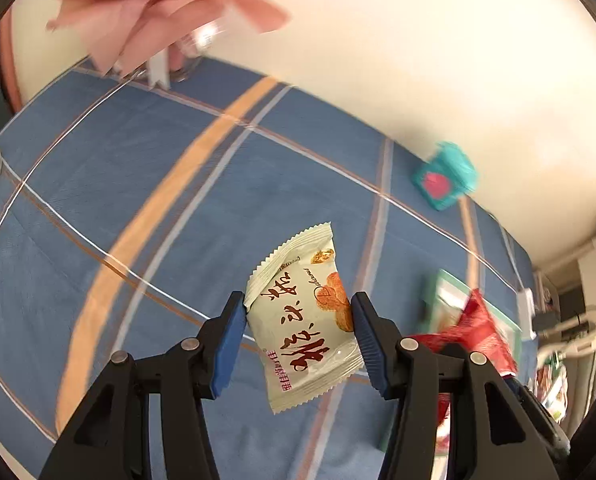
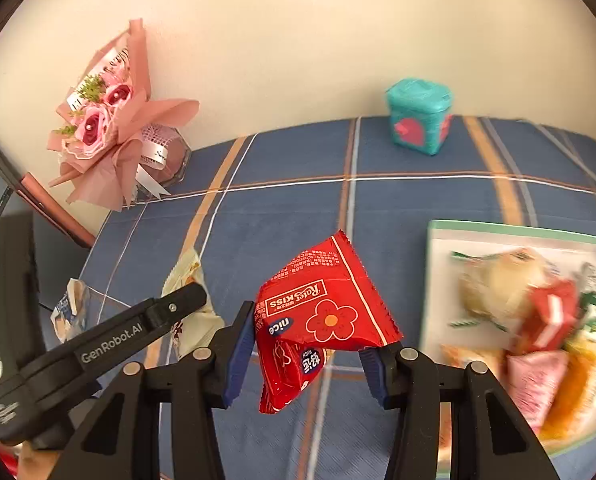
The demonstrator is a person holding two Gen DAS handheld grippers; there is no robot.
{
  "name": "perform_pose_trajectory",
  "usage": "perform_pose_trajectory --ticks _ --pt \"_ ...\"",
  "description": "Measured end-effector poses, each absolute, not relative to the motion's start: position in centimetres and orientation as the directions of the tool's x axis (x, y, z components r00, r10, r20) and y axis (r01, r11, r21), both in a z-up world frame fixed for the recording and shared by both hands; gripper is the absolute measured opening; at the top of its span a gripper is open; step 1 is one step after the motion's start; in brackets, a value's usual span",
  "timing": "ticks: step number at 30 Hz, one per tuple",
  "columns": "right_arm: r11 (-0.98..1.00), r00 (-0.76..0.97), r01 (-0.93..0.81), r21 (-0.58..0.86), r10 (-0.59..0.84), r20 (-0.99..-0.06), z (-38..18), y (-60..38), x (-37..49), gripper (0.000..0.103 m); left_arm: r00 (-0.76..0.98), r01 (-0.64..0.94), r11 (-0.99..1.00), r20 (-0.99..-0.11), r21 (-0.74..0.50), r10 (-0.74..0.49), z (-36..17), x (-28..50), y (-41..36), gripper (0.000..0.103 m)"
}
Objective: Organize snacks
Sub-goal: 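Carry the white pack with the left tool while the right tool carries the Rolls Kiss pack to the tray, then open the left tool over the tray while the right tool releases the Rolls Kiss pack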
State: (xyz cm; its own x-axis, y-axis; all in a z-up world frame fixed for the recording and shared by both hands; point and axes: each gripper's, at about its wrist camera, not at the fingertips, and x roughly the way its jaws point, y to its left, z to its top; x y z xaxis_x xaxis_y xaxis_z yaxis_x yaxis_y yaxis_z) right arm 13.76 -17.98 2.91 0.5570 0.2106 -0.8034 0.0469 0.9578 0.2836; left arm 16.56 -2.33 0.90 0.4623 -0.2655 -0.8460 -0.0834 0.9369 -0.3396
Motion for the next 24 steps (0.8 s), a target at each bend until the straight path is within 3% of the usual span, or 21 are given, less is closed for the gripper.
perform_pose_trajectory --ticks 5,14,24 --pt "0.965 0.574 0.087 0.249 0.156 -0.804 3.9 -21.6 10.2 0.051 0.486 -0.006 0.944 -0.826 -0.329 -0.285 3.1 13.8 -7.5 0.055" --pt "0.914 0.541 0.354 0.197 -0.029 -0.84 2.1 -33.7 5.4 0.052 0.417 0.163 0.915 -0.815 -0.369 -0.403 2.1 10.9 -18.9 0.055" --pt "0.831 0.56 0.447 0.331 0.029 -0.828 -0.1 -40.6 6.6 0.052 0.395 0.202 0.94 -0.856 -0.274 -0.334 -1.1 13.4 -22.6 0.055"
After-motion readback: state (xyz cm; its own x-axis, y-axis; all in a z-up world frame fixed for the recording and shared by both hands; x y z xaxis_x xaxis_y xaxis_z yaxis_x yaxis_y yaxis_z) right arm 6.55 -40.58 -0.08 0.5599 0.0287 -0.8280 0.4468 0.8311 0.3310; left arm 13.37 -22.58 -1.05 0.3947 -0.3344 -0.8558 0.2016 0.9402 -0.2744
